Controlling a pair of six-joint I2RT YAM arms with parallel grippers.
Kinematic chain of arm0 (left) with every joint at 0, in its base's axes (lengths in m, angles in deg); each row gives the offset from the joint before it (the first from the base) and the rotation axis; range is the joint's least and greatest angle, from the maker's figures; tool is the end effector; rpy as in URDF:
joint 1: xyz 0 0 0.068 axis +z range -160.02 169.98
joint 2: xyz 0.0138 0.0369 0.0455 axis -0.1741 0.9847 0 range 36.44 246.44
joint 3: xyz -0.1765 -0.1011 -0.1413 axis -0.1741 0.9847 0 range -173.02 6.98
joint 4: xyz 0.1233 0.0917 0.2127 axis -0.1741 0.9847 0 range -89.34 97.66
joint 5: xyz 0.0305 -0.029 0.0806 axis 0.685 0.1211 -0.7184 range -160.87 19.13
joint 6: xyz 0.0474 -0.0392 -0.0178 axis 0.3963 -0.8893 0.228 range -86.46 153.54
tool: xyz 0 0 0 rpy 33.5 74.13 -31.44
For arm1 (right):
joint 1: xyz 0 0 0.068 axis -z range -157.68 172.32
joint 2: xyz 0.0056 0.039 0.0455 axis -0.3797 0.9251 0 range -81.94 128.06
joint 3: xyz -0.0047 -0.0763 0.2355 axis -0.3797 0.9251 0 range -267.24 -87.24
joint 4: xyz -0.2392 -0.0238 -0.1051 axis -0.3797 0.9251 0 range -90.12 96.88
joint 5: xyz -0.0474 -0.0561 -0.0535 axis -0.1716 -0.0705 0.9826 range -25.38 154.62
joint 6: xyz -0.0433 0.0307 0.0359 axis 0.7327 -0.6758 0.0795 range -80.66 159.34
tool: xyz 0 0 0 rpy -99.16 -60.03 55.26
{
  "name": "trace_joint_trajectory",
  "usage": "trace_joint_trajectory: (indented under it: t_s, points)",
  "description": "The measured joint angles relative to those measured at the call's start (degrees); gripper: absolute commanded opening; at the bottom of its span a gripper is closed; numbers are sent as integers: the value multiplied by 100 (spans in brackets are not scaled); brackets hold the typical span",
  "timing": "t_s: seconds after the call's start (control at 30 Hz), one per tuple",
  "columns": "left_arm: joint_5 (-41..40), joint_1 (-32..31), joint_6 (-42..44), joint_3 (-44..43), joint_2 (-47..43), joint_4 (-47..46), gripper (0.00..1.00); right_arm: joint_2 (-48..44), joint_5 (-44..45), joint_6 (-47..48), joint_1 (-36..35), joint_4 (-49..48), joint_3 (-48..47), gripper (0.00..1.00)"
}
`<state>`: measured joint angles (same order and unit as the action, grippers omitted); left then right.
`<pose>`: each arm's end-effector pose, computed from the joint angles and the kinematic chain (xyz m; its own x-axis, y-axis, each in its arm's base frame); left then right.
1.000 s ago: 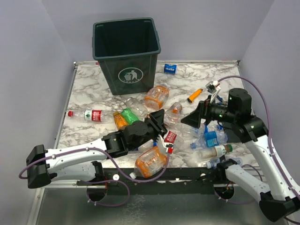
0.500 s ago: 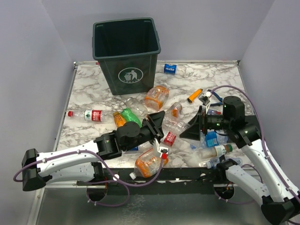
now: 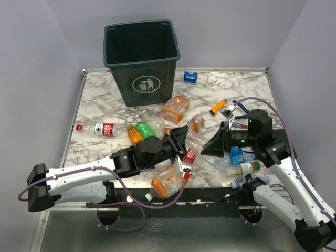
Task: Put the plastic bottles in the bin
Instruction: Pick up the plastic bottle at the center of the board.
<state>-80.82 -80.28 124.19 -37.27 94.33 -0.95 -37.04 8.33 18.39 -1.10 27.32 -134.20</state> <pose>0.0983 -0.2483 0.2898 0.8707 0.4896 0.0472 0.0604 -0.2017 0.9776 0.1550 0.1122 0.3066 -0.6928 -0.0839 -0.7163 -0.7094 0.2576 0.6560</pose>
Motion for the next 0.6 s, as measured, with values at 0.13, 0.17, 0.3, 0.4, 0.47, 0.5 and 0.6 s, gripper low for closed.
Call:
trace_joint_trajectory:
  t_s: [0.13, 0.17, 0.3, 0.4, 0.47, 0.5, 0.6]
  points:
    - [-96, 0, -140, 0, 7, -142, 99, -83, 76, -46, -11, -68, 0, 37]
    - [-101, 0, -168, 0, 15, -197, 99, -136, 146, -57, -22, -120, 0, 38]
    - [-195, 4, -612, 72, -7, -479, 99, -553, 737, -155, -37, -409, 0, 38]
    - [-208, 4, -1451, 170, -76, -841, 99, -979, 1331, -240, -59, -610, 59, 39]
    - [-275, -11, -2363, 170, -144, -1036, 99, -1276, 1720, -332, -87, -824, 229, 39]
    - [-363, -11, -2839, 170, -175, -1049, 99, -1412, 1947, -374, -85, -997, 315, 39]
    - [-634, 0, -4389, 116, -168, -949, 99, -1768, 2479, -501, -74, -1523, 494, 38]
